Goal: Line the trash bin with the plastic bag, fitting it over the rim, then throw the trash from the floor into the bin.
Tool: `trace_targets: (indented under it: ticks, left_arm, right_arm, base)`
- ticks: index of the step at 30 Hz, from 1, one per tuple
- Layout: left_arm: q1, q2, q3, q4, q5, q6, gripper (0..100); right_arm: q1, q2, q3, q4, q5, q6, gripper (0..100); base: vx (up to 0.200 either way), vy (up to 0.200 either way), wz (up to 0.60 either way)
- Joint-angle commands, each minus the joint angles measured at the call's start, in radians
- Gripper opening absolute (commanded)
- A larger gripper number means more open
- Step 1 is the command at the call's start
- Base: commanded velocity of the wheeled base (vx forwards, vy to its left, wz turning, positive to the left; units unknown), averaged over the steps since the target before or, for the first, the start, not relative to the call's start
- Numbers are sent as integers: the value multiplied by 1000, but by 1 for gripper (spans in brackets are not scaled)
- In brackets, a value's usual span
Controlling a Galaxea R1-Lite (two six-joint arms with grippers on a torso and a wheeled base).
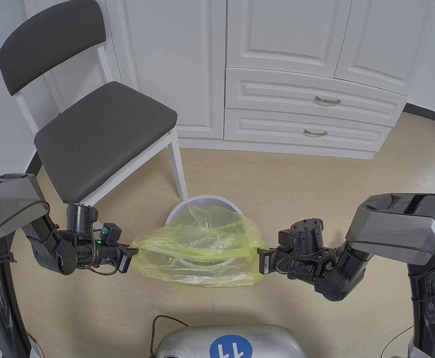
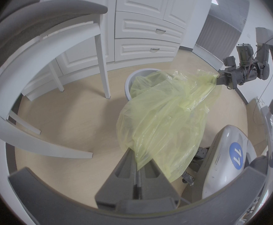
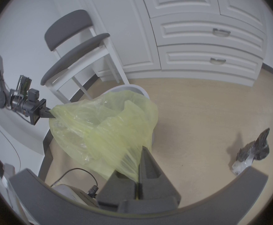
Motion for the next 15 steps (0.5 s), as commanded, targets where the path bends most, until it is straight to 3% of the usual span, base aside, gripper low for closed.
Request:
trace_targets:
  ticks: [1,4,8,15]
  left_arm:
    - [-26,88,-63,-2,30,-64,0]
    - [-54,123,-102,-20,107,-147,0]
    - [-78,154,-140,-33,142,-226,0]
    - [-80,174,-145,-42,147,-234,0]
  right_arm:
    - [-7,32,-140,109,-13,105,0]
    - [-8,62,-203,145,-16,170,0]
    - [-13,99,-240,145,-38,190,0]
    - [-33,118,-237,142,-47,173,0]
  base:
    - [0,0,0]
    - [0,0,0]
    - [0,0,0]
    - [0,0,0]
